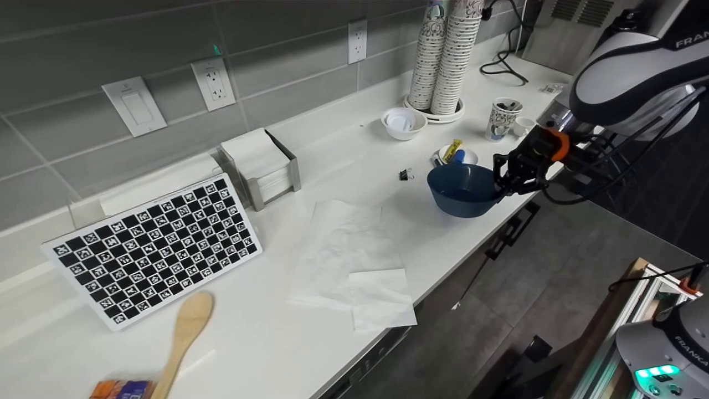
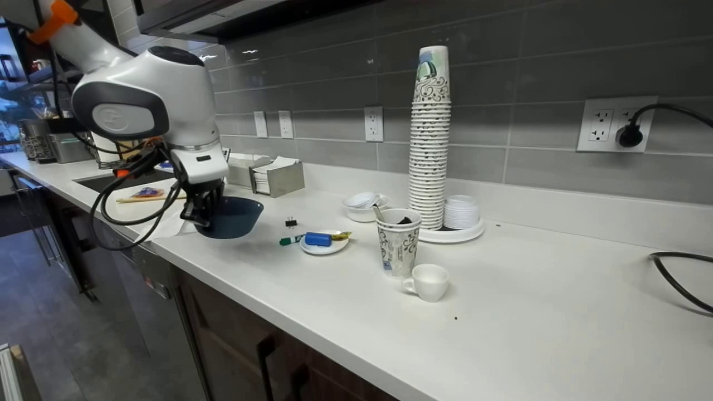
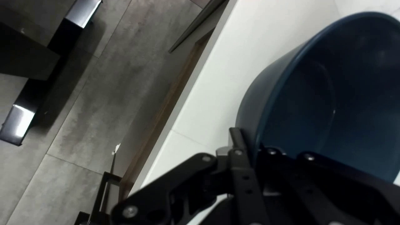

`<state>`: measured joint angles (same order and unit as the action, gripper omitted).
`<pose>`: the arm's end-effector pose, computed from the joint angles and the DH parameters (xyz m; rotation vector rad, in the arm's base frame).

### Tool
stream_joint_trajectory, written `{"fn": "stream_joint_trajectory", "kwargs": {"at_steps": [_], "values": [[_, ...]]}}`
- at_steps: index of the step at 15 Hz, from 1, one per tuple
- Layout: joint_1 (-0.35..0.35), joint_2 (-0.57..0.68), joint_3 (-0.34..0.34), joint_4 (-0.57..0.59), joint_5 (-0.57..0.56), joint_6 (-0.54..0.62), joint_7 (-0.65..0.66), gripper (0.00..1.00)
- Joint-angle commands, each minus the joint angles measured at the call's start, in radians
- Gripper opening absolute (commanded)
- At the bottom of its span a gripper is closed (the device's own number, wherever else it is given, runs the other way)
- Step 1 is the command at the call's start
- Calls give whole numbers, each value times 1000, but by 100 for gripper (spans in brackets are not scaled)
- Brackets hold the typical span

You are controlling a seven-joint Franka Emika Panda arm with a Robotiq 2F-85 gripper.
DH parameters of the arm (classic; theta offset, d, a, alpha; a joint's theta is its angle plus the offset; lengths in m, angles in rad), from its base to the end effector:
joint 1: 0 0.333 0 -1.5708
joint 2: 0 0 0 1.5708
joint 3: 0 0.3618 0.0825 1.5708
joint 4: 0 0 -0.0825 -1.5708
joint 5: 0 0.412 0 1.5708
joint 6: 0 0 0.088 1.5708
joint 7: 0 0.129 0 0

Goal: Move the bowl to the front of the counter, then place the marker in it

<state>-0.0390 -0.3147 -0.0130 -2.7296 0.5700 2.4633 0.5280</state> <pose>0.3973 -0.0137 0.3262 -2.4188 1.3525 0.0598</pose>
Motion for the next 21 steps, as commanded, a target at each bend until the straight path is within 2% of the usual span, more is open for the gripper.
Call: {"fn": "stream_joint_trajectory", "kwargs": {"at_steps": [1, 5, 10, 20, 21], "values": [[-23, -21, -1, -28, -91, -3, -52, 1], [-2, -14, -16, -17, -82, -18, -140, 1], [23, 1, 6, -17, -88, -3, -184, 1], [56, 131, 46, 27, -64, 91, -101, 1], [57, 143, 49, 33, -67, 97, -88, 30]]}}
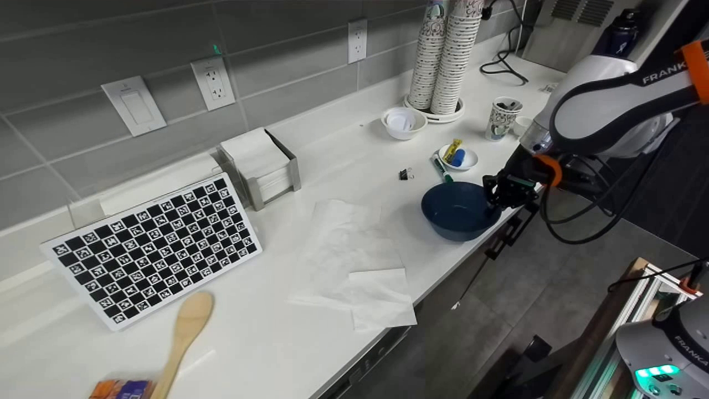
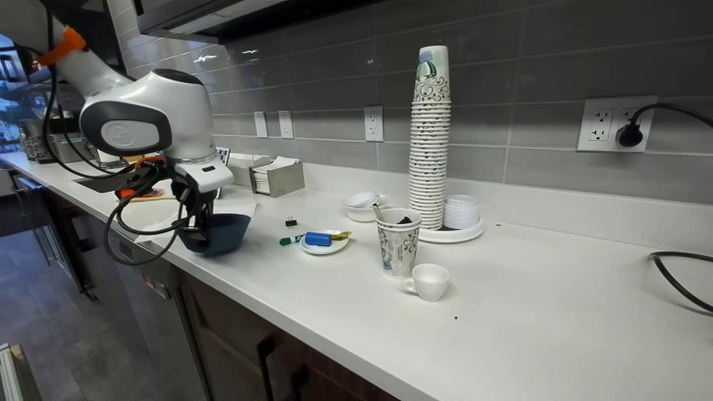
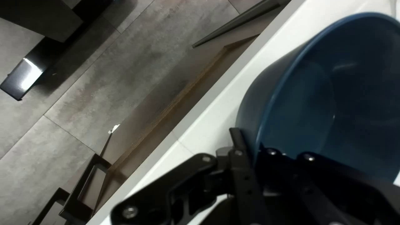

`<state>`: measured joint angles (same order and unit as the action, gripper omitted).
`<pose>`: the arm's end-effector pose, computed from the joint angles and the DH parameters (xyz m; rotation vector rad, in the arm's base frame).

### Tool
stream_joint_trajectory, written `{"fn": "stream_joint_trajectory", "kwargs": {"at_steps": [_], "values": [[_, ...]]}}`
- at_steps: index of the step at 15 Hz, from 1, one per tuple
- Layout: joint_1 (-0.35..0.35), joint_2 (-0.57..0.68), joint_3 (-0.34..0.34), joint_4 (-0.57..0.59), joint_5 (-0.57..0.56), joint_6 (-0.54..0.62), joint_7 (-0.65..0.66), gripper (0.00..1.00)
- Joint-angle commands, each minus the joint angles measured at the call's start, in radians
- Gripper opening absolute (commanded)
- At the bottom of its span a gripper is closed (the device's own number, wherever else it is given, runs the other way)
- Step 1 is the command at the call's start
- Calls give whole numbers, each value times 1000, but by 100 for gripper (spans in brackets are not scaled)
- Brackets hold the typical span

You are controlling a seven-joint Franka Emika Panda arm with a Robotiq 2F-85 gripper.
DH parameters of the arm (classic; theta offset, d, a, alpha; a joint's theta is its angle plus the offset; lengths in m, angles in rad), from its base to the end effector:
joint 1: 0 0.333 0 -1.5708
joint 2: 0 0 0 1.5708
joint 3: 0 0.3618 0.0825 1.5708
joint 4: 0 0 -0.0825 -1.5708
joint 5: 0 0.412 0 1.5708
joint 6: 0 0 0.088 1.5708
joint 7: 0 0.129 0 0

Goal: Move the bowl to the front of the counter, then place the marker in it

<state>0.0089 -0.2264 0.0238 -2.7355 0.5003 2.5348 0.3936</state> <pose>0.4005 0.0133 0.2939 -2.6487 1.0756 0.0495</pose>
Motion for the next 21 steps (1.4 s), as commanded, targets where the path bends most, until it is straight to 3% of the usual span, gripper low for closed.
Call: {"fn": "stream_joint_trajectory", "kwargs": {"at_steps": [1, 6, 10, 11, 13, 16, 18, 20, 21], "values": [[9, 68, 15, 48, 1, 29, 59, 31], [-6, 92, 18, 85, -43, 22, 139, 64], [-57, -26, -41, 83, -126, -123, 51, 92], [-70, -77, -68, 69, -133, -155, -20, 100], [-92, -148, -119, 67, -120, -192, -127, 100], [-120, -177, -124, 95, -56, -123, -9, 100], [-119, -177, -65, 89, -51, -9, 108, 100], [-141, -123, 28, 101, -112, 115, 274, 100], [-187, -79, 108, 114, -142, 172, 349, 100]]}}
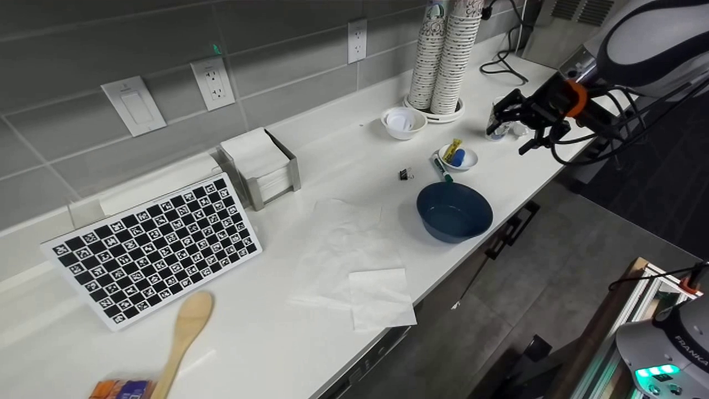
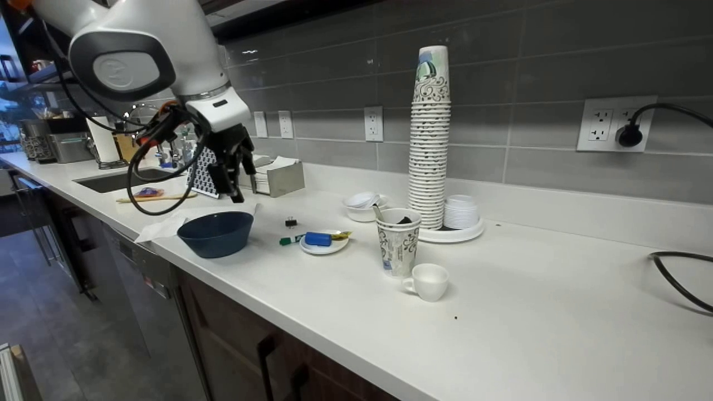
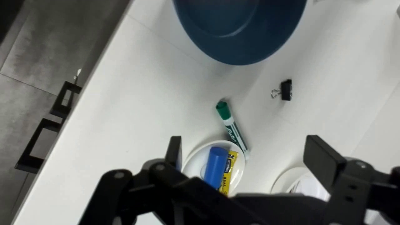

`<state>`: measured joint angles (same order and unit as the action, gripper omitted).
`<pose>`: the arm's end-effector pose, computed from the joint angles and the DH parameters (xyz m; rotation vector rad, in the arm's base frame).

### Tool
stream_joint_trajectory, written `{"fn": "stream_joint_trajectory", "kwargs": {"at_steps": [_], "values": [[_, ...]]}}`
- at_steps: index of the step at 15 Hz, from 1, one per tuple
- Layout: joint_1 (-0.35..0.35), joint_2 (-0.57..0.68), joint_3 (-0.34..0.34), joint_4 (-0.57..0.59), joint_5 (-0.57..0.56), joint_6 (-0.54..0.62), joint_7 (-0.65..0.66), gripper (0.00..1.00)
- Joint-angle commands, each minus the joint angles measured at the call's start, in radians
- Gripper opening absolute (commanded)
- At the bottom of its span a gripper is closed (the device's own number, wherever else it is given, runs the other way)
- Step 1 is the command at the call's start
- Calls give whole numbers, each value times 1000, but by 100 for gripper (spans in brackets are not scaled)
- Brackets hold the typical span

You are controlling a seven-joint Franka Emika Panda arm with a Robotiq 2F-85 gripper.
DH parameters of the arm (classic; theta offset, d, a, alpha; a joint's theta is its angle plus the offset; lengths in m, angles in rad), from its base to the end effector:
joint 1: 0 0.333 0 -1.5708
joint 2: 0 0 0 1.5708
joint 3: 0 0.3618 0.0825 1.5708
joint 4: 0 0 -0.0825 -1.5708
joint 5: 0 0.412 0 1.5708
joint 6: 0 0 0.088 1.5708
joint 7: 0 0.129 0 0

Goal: Move the bowl to the front of the counter, then place the marker in it

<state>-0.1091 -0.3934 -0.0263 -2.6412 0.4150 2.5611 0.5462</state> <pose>0.4296 -0.0596 0.4091 -2.4403 1.3243 -0.3385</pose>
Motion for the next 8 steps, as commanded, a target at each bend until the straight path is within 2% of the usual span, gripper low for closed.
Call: {"fn": "stream_joint_trajectory", "kwargs": {"at_steps": [1, 3, 4, 5, 6, 7, 8], "values": [[-126, 128, 240, 35, -101, 187, 272, 100], [-283, 216, 400, 86, -252, 233, 428, 100], [-351, 202, 469, 76, -344, 223, 509, 100], [-427, 179, 526, 100, -423, 140, 527, 100], [-504, 191, 593, 141, -509, 103, 552, 100], [-558, 217, 647, 198, -593, 41, 576, 100], [-548, 251, 643, 247, -676, -6, 626, 100]]}}
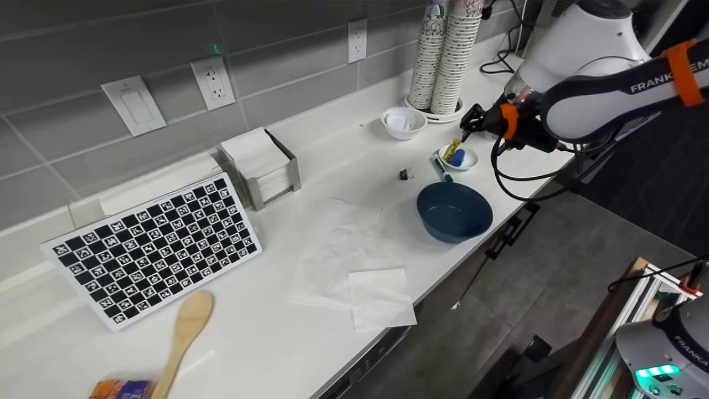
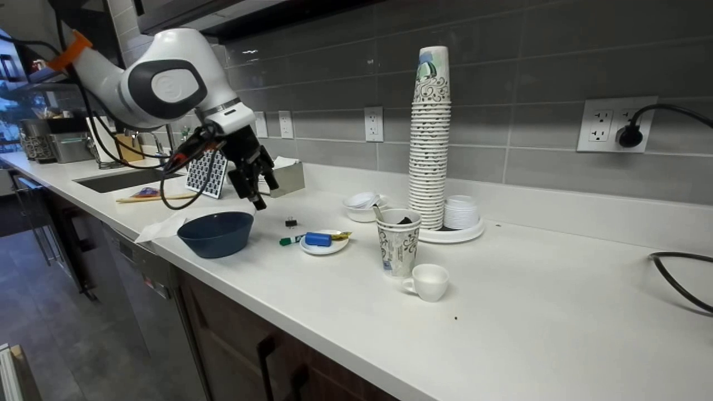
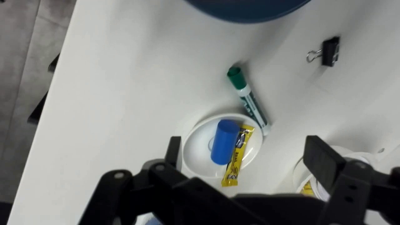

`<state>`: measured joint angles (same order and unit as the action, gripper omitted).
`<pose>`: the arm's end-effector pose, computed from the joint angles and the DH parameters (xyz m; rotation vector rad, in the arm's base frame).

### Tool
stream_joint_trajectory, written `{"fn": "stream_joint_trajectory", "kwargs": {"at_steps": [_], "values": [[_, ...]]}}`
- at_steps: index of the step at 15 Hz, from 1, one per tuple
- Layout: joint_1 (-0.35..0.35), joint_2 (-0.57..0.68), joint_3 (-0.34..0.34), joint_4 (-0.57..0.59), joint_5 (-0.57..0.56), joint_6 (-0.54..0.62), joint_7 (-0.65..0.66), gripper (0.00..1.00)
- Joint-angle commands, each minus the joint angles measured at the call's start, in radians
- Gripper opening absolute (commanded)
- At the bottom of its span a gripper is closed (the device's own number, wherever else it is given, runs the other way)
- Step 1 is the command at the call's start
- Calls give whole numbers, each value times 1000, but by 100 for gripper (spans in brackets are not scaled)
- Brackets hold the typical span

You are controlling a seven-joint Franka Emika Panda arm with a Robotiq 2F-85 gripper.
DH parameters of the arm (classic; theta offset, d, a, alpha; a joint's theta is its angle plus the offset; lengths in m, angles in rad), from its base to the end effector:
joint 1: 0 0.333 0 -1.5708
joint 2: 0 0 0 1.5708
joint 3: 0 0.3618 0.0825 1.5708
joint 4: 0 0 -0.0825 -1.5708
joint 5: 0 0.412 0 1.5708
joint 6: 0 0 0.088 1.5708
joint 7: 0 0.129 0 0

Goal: Move the bowl to the front of the counter, then place the marker in it

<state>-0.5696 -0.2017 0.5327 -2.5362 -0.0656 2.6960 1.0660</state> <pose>0.4920 -0.0167 0.3752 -2.6486 1.5167 -0.5502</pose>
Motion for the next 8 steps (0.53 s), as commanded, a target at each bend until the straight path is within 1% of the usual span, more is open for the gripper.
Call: {"fn": "stream_joint_trajectory", "kwargs": {"at_steps": [1, 2, 3, 5, 6, 7, 8], "values": [[92, 22, -105, 40, -137, -57, 71, 100], [77, 33, -89, 79, -182, -98, 93, 100], [77, 43, -85, 105, -199, -120, 103, 100], [81, 55, -87, 123, -207, -130, 105, 100], [131, 111, -120, 171, -161, -218, 54, 100], [193, 136, -174, 194, -191, -274, 44, 100], [247, 179, -216, 226, -196, -325, 33, 100]]}}
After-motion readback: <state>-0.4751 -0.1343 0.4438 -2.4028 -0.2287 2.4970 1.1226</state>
